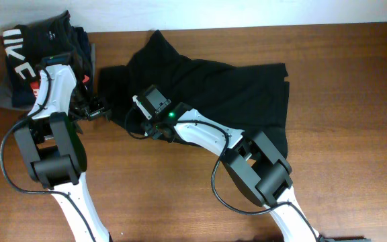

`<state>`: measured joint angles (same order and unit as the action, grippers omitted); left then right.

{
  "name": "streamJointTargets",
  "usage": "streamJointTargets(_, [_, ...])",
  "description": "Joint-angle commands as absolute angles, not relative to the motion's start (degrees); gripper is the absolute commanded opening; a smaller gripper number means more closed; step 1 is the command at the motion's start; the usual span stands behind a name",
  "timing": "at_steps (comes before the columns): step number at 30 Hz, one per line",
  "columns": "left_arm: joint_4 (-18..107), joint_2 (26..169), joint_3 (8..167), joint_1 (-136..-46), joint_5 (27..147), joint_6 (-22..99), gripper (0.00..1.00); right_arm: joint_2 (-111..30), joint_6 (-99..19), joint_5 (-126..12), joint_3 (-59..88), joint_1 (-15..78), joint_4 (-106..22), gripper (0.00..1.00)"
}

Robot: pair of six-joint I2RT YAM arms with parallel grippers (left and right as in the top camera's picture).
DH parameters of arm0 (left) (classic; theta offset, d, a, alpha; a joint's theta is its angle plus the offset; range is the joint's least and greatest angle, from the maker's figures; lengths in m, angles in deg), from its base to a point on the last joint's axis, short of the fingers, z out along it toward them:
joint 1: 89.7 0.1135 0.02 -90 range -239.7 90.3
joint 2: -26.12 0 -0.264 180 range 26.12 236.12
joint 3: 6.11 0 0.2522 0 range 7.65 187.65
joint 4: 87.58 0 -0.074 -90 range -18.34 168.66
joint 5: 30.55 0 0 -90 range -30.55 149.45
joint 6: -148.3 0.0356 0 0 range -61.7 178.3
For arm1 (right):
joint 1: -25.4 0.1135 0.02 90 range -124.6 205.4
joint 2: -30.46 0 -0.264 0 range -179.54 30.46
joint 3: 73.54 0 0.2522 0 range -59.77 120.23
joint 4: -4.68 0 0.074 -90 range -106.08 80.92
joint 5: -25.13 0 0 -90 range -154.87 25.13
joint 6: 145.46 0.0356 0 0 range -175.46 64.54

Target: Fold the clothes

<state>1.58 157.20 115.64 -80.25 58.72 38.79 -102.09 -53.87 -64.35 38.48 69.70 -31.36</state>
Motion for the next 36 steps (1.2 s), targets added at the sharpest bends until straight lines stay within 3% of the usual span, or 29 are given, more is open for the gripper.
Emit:
streamJointTargets(1, [1.69, 157.6, 115.24, -80.16, 58.1, 38.46, 0.86, -102.66, -53.5, -68.44, 39.64, 70.0, -31.21, 0.04])
streamJointTargets(36, [1.71, 157.6, 115.24, -80.16, 58.08, 38.48, 0.86, -102.26, -53.48, -75.0, 45.15, 69.3, -36.21, 0.14])
